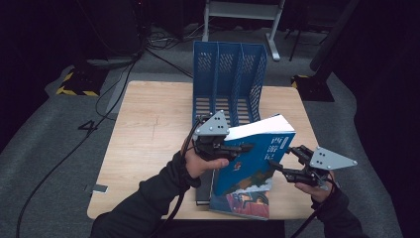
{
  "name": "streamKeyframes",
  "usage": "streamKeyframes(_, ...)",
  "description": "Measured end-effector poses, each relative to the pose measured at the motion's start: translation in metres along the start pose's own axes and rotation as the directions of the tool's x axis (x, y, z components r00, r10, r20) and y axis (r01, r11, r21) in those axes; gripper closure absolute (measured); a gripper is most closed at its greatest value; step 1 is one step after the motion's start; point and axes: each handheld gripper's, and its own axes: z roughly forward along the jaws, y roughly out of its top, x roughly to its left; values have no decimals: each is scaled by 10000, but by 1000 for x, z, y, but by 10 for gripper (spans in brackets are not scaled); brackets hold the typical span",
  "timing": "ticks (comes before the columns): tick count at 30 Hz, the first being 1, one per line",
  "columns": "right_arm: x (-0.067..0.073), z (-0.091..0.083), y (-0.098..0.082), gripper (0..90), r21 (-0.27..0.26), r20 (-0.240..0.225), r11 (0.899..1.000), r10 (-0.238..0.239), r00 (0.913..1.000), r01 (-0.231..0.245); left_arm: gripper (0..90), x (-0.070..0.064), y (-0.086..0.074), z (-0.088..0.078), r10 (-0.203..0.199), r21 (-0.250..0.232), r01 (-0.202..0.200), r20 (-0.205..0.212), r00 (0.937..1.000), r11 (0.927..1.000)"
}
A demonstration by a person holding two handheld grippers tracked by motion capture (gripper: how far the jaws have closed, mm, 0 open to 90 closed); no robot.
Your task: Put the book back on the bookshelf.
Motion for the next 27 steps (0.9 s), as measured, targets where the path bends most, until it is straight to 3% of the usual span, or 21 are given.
streamKeyframes(3,0,-1,1,435,14,-51,10000,3,10000,-3,591,0,0,0,-215,-134,215,15,9998,9997)
streamKeyframes(7,-3,-2,-1,412,88,-247,9999,82,9997,-80,603,-3,1,1,-86,-160,87,31,10000,9998)
streamKeyframes(9,-12,-6,-8,361,578,-569,9983,117,9983,-84,606,-7,3,3,6,-102,-6,-32,10000,9999)
streamKeyframes(11,-16,-8,-11,356,545,-629,9982,292,9976,-258,606,-9,5,3,45,-60,-45,-65,10000,10000)
streamKeyframes(12,-29,-12,-21,295,804,-1111,9929,961,9892,-874,606,-10,7,4,106,-13,-106,-87,9999,9999)
streamKeyframes(14,-38,-14,-32,280,1236,-1390,9851,1361,9809,-1192,606,-12,9,5,245,88,-244,-156,9996,9997)
streamKeyframes(15,-41,-16,-36,279,1414,-1257,9827,1375,9825,-1194,606,-14,11,6,341,139,-338,-219,9992,9993)
streamKeyframes(16,-45,-19,-45,299,1742,-436,9775,1287,9907,-1193,607,-14,12,6,404,176,-401,-194,9990,9990)
streamKeyframes(17,-48,-20,-50,290,1911,-146,9729,1352,9907,-1300,607,-15,14,7,438,180,-434,-211,9988,9989)
streamKeyframes(18,-48,-20,-50,290,1911,-146,9729,1352,9907,-1300,607,-15,14,7,438,180,-434,-211,9988,9989)
streamKeyframes(19,-53,-21,-58,289,2180,191,9639,1524,9881,-1529,607,-16,15,7,485,206,-481,-202,9986,9986)
streamKeyframes(20,-59,-21,-70,284,2727,999,9499,1301,9865,-1529,607,-18,17,8,579,236,-575,-177,9982,9981)
streamKeyframes(23,-68,-20,-87,281,3246,1677,9259,1444,9752,-1930,607,-20,20,10,690,352,-680,-280,9972,9971)
streamKeyframes(25,-74,-18,-99,282,3802,2209,9008,1318,9664,-2098,608,-22,22,12,797,429,-782,-337,9962,9960)
streamKeyframes(27,-79,-18,-109,280,3850,2681,8830,1714,9480,-2685,608,-22,22,12,833,452,-819,-319,9960,9956)
